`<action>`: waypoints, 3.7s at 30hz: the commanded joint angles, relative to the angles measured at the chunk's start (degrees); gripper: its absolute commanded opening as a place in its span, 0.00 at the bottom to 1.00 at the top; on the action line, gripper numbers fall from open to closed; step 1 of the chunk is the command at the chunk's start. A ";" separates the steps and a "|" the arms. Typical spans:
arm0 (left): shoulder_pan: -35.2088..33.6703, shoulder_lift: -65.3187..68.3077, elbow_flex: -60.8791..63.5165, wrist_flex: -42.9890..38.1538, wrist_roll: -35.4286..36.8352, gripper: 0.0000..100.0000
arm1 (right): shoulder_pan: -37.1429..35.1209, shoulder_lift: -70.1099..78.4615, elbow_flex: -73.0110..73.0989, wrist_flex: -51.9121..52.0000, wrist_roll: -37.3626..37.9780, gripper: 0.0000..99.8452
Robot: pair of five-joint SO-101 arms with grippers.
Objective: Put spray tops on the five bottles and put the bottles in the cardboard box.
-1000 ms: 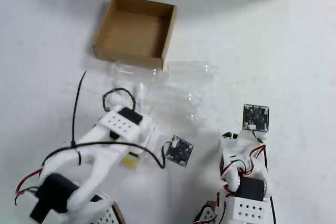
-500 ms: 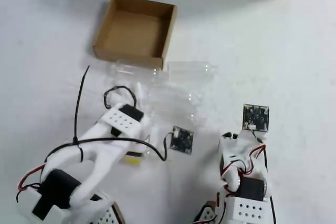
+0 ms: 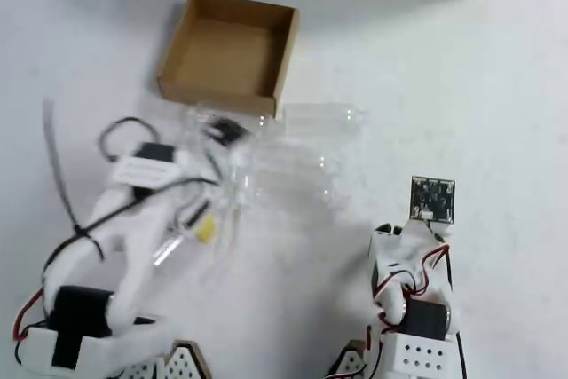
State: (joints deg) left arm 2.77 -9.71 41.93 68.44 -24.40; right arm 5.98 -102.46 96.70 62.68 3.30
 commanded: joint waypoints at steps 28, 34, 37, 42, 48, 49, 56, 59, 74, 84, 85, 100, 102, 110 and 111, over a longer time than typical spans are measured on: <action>-19.91 0.48 -3.96 -7.82 29.19 0.35 | -0.40 -0.31 0.09 0.31 0.79 0.02; -19.91 0.57 -5.10 -7.82 29.19 0.35 | -0.31 -0.31 0.09 0.31 0.79 0.02; -19.91 0.66 -6.51 -5.80 28.92 0.35 | -0.31 -0.31 0.09 0.31 0.79 0.02; -19.91 4.18 -13.71 0.35 26.90 0.35 | -0.40 -0.31 0.09 0.31 0.79 0.02; -20.00 14.55 -17.85 1.32 26.37 0.35 | -0.40 -0.31 0.09 0.31 0.79 0.02; -20.00 15.52 -17.85 1.32 26.29 0.35 | -0.40 -0.40 0.09 0.31 0.79 0.02; -20.00 14.11 -17.41 0.97 26.64 0.35 | -0.40 -0.48 0.09 0.31 0.79 0.02; -20.00 14.29 -17.32 1.14 26.64 0.33 | -0.40 -0.48 0.09 0.31 0.79 0.02; -19.65 14.99 -17.85 0.97 23.47 0.11 | -0.40 -0.48 0.09 0.31 0.79 0.02; -17.98 -0.92 -12.04 -3.52 23.56 0.11 | -0.40 -0.48 0.09 0.31 0.79 0.02; -17.27 -3.12 -11.52 -3.78 23.56 0.11 | -0.40 -0.48 0.09 0.22 0.79 0.02; -10.42 -33.63 -10.11 -3.96 34.73 0.11 | -0.04 -0.48 0.09 -1.80 0.70 0.02; -10.59 -36.09 -8.26 -4.92 34.81 0.11 | -0.04 -0.48 0.09 -1.80 0.70 0.02; -22.02 -44.79 1.67 -14.59 34.99 0.11 | 0.04 -0.48 0.00 -1.71 0.79 0.02; -23.16 -45.49 3.60 -15.12 35.25 0.11 | 0.13 -0.48 -0.18 -1.71 0.79 0.02</action>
State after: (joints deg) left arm -14.11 -50.68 42.37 57.54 9.71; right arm 6.07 -102.46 96.70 61.98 3.30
